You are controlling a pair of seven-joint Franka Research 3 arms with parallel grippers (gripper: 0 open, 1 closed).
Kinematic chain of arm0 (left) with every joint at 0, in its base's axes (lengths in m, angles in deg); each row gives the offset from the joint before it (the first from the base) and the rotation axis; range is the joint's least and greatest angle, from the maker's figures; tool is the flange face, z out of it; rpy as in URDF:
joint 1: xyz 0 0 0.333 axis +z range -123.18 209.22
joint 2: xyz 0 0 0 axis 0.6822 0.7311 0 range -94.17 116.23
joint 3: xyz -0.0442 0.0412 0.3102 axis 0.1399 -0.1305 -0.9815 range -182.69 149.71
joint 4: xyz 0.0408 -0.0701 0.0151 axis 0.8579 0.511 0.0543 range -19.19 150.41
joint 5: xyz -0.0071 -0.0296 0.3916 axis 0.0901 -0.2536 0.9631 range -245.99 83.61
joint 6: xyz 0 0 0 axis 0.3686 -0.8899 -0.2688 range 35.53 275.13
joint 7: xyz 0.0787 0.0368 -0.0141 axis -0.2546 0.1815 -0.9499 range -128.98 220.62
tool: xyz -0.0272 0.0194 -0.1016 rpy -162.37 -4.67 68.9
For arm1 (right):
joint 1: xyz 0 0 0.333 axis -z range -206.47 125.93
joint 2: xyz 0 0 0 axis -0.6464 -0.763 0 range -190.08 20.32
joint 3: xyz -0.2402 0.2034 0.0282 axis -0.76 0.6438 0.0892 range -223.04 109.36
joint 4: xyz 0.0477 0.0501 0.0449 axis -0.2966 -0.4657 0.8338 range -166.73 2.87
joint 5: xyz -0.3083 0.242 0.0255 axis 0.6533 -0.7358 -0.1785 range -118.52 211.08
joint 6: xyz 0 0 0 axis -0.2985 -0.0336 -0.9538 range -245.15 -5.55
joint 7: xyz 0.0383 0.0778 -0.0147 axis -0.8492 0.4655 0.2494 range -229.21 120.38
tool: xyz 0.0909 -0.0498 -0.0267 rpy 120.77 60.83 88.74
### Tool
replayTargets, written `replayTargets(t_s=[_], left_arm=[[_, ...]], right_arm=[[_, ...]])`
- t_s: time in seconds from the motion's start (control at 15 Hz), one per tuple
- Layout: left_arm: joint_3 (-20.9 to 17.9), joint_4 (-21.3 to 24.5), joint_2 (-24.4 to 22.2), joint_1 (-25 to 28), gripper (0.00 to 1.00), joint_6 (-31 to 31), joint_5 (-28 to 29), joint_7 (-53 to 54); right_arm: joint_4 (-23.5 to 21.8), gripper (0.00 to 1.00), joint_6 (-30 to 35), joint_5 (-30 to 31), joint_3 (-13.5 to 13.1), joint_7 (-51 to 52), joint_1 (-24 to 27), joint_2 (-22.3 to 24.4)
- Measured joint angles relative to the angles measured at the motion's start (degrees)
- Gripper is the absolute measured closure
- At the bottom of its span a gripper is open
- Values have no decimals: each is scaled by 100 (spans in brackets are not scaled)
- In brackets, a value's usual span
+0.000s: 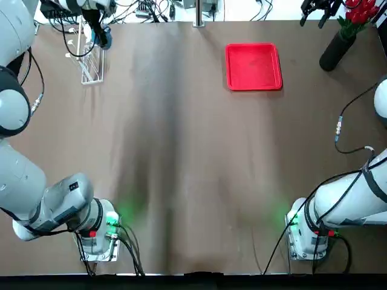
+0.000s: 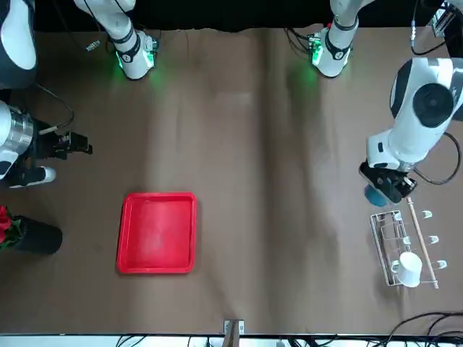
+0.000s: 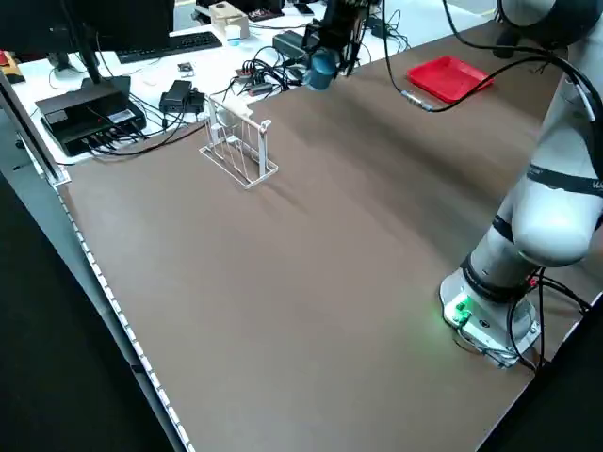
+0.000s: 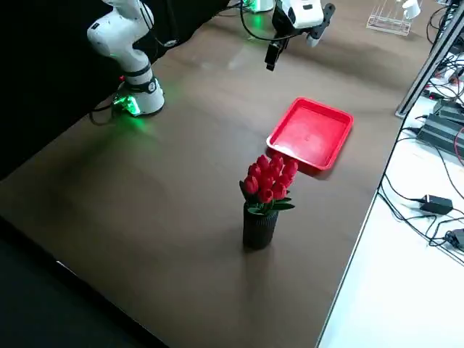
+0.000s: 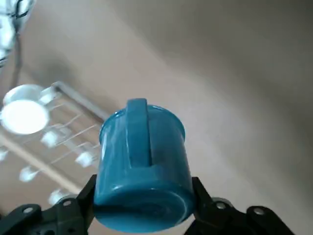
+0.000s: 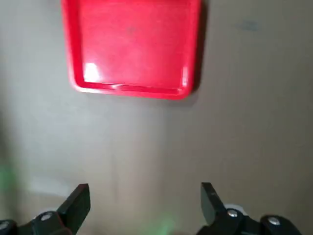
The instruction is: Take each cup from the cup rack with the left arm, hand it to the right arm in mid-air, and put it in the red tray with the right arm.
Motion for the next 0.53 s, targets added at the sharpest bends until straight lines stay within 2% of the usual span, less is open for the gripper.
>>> replayTargets(t_s=[0.27, 0.53], left_arm=[[134, -305, -7, -1, 24, -458, -1465, -106], [217, -391, -6, -3, 24, -596, -3117, -106]], right_arm=[[1, 0, -44, -1051, -2, 0, 27, -35], [1, 0, -72, -2497, 4, 0, 27, -227]])
